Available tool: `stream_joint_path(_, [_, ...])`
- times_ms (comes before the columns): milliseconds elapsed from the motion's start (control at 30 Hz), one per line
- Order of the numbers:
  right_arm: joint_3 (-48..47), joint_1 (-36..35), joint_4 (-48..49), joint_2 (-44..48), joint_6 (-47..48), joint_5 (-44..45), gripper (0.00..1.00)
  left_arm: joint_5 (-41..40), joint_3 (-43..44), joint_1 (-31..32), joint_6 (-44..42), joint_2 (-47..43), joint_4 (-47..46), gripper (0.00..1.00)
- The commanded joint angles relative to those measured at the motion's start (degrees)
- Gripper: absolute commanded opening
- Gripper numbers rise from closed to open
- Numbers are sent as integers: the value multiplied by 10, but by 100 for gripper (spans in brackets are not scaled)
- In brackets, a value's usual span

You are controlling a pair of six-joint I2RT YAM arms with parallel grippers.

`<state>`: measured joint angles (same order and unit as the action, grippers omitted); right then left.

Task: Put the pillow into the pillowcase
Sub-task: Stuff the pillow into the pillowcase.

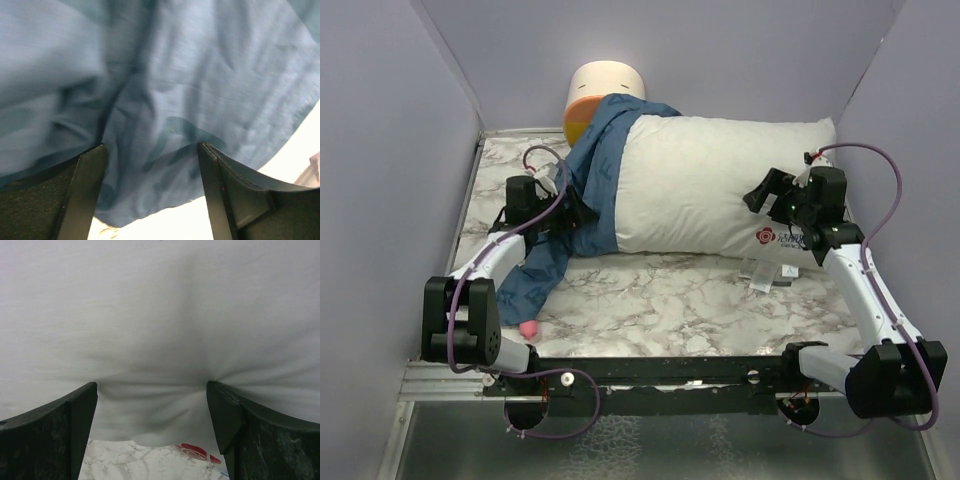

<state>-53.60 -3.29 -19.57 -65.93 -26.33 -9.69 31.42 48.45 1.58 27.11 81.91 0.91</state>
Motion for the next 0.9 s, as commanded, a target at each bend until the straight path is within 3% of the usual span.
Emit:
stream_joint_path(0, [11, 3, -24, 18, 4, 16, 84, 74, -31, 60, 21, -6, -106, 69])
stream_joint_path(100, [-18, 6, -54, 23, 22, 57, 65, 78, -46, 106, 36, -26, -107, 48])
stream_joint_path(200, [-49, 7, -70, 24, 36, 74, 45, 67, -65, 150, 61, -69, -98, 34])
stream_joint_path(333, [-84, 6, -69, 25, 48, 39, 44, 36, -83, 196, 107, -143, -93, 31])
stream_joint_path(433, [-106, 4, -42, 29, 77, -66, 48, 24, -76, 222, 140, -179, -83, 32])
stream_joint_path(533, [-108, -10, 12, 26, 94, -222, 58, 7, -68, 240, 157, -209, -44, 35])
stream_joint_path(633, [-94, -42, 71, 15, 81, -366, 64, -105, -48, 242, 142, -252, 86, 51])
stream_joint_path(733, [-72, -89, 85, 22, 78, -421, 65, -230, -12, 242, 122, -297, 221, 72])
stream_joint_path(867, [-31, -131, 54, 52, 96, -422, 68, -257, 18, 242, 159, -335, 264, 73])
